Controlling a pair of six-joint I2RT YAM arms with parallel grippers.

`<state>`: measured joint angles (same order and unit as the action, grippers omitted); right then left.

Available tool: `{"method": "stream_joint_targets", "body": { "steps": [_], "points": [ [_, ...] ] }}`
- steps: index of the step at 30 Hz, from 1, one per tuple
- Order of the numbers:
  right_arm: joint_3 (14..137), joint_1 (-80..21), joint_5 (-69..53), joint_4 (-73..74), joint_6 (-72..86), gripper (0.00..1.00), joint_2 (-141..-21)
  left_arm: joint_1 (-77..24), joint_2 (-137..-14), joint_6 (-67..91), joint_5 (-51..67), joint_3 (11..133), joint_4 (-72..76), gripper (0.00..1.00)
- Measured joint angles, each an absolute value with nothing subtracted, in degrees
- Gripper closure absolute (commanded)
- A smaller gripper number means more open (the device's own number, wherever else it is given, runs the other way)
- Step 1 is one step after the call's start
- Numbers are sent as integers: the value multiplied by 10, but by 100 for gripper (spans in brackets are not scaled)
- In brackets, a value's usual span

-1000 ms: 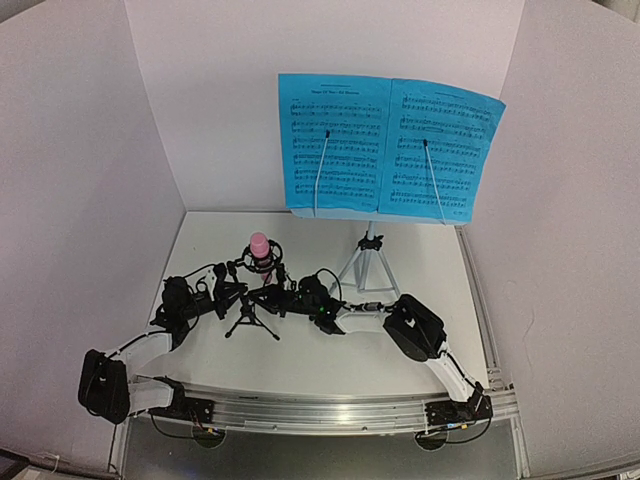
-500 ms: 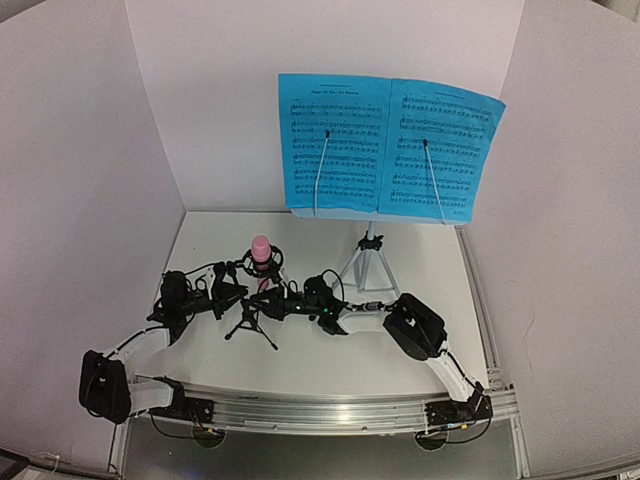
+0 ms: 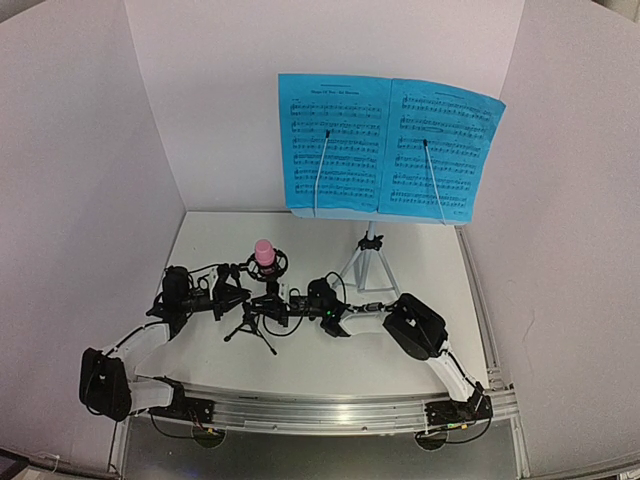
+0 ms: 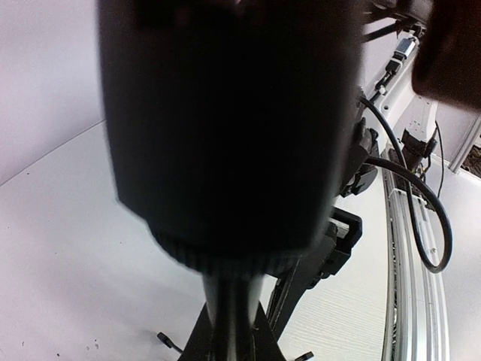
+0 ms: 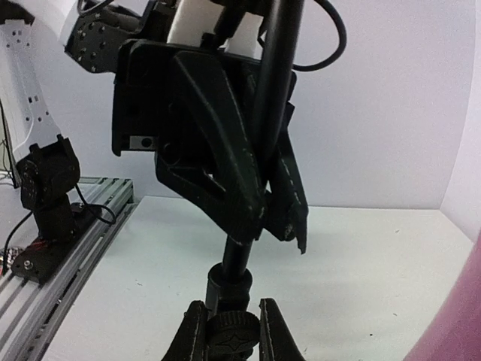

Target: Pack up the instrument practice props

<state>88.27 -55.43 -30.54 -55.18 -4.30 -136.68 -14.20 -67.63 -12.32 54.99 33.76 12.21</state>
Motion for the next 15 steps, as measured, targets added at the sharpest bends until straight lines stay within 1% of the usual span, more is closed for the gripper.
{"method": "stream_joint_targets", "body": {
  "steps": [6,15],
  "points": [
    [882,-552,-319,-532,-146,100,-1361,-142,-685,-151,567,348,104,100],
    [890,-558,-291,-437,-357,100,-1333,-137,-695,-167,580,360,89,100]
  ]
}}
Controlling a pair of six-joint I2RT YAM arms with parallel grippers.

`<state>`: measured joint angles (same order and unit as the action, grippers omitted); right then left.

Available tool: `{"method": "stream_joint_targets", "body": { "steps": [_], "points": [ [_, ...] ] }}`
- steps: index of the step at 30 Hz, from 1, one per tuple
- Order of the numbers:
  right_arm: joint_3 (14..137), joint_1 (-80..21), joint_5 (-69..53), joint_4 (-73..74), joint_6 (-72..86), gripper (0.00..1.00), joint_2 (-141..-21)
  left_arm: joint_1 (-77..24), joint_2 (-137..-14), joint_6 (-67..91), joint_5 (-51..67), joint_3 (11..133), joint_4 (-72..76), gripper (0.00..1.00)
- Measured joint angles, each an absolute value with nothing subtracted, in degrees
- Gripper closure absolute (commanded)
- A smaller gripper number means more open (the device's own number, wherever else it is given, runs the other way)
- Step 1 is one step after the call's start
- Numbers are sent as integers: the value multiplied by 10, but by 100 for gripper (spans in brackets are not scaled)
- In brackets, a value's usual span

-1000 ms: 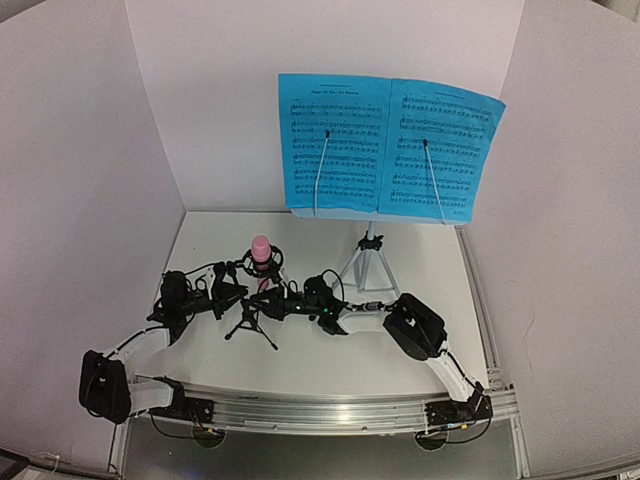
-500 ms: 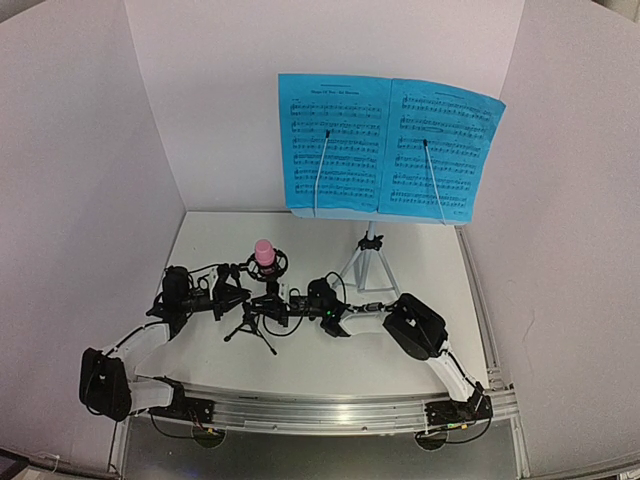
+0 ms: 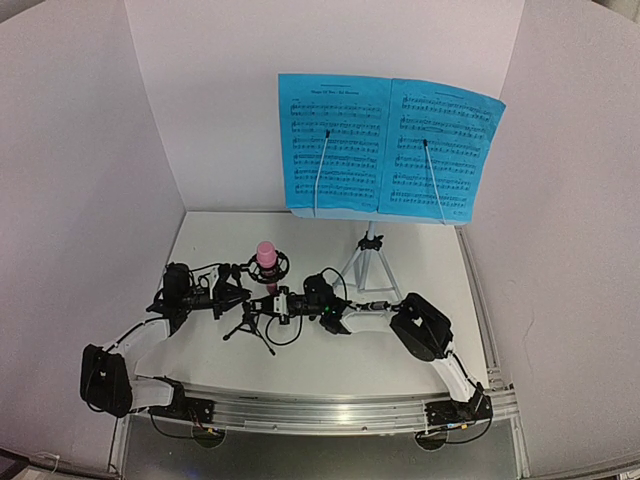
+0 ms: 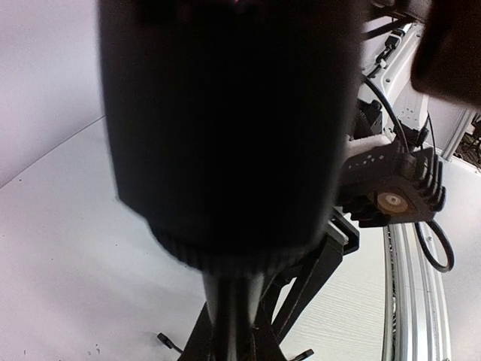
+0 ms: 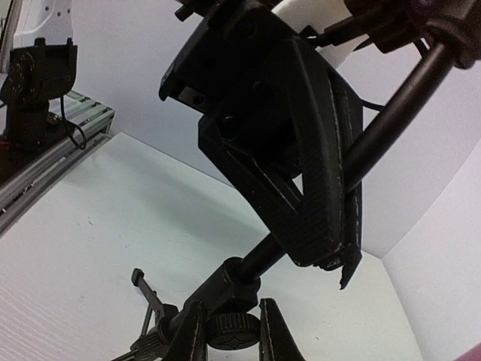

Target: Pack up the instrument practice props

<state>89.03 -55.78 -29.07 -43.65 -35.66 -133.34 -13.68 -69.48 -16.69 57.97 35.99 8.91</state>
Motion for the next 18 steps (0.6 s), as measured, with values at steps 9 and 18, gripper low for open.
{"method": "stream_joint_targets", "body": {
  "steps": [9,18],
  "points": [
    [900,-560,-284,-390,-395,59,-1325,-134,-695,-172,582,360,88,100],
    [869,-567,-248,-340,-208,44,-1315,-129,-695,-185,582,360,83,100]
  ]
}}
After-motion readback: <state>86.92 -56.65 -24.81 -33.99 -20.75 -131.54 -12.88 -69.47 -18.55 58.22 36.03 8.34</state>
